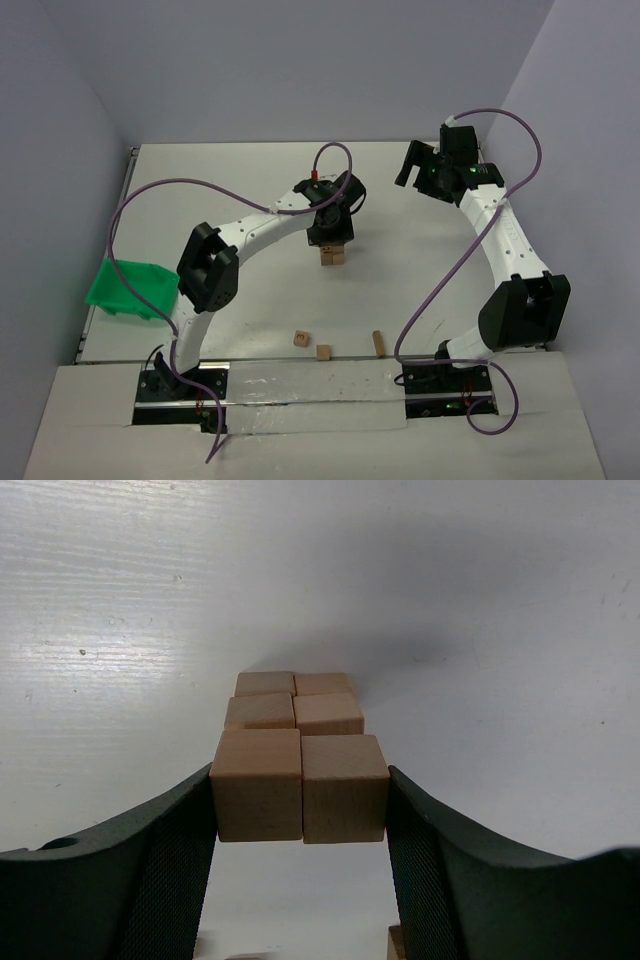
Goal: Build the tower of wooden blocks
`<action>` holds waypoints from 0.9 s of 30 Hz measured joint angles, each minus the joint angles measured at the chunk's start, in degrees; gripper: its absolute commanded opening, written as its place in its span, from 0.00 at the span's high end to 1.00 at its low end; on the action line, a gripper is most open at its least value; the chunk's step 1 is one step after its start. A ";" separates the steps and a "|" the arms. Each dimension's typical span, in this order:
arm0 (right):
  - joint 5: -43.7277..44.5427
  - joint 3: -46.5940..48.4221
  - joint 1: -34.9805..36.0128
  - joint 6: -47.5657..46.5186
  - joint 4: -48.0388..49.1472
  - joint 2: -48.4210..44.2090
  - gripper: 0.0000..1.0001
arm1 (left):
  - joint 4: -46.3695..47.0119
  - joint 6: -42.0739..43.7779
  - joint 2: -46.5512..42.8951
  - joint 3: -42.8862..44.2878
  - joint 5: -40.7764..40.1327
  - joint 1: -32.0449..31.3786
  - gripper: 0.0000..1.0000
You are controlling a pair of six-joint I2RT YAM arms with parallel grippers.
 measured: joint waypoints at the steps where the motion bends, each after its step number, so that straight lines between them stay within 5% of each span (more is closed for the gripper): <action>1: -0.04 0.00 0.00 0.01 0.01 0.00 0.00 | 0.02 0.02 0.01 0.06 -0.01 0.00 0.90; 27: -0.51 -0.26 0.00 0.20 0.08 0.00 0.00 | 0.11 0.41 0.53 -0.08 1.59 0.98 0.80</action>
